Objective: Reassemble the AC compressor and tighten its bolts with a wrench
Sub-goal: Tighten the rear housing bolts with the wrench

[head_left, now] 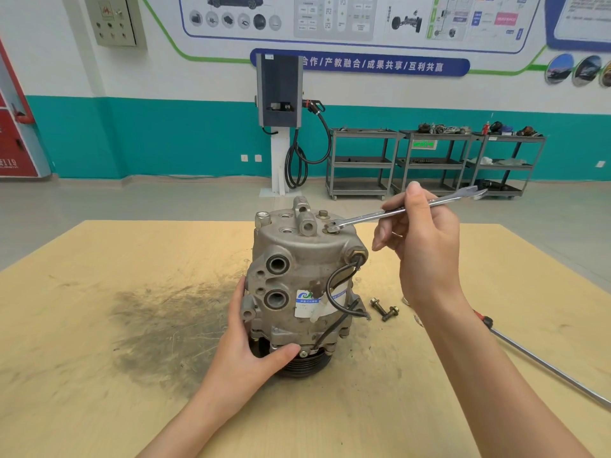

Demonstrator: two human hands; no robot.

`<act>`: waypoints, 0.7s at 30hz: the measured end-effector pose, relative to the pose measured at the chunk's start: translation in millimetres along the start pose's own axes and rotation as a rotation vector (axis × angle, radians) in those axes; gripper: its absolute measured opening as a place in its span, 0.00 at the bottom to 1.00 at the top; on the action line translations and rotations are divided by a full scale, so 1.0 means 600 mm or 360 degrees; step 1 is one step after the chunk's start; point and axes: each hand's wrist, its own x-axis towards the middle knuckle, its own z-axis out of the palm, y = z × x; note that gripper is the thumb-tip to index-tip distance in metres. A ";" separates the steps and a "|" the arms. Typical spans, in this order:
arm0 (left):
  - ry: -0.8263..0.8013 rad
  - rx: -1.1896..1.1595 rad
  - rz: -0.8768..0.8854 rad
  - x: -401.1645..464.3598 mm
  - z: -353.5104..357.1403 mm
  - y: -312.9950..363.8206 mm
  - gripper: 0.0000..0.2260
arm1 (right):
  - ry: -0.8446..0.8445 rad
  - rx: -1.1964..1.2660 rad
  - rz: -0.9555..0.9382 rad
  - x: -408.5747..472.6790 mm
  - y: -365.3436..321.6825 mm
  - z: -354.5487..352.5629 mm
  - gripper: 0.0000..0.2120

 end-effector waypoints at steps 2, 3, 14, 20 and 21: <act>-0.0001 -0.0006 0.0002 0.000 0.001 0.001 0.54 | 0.0002 0.0015 0.0019 0.001 0.001 0.000 0.18; -0.0002 -0.0006 0.0006 -0.001 0.001 0.001 0.55 | 0.0002 0.0007 0.0007 0.000 0.001 0.000 0.18; -0.0011 0.0010 0.0034 -0.003 0.000 0.002 0.56 | -0.0013 -0.0305 -0.0421 -0.014 -0.010 0.008 0.16; -0.0004 0.0055 0.0037 -0.003 0.000 0.002 0.56 | -0.0036 -0.0357 -0.0500 -0.016 -0.012 0.008 0.17; -0.0003 0.0057 0.0034 -0.003 -0.001 0.002 0.57 | -0.0039 -0.0370 -0.0513 -0.017 -0.013 0.008 0.17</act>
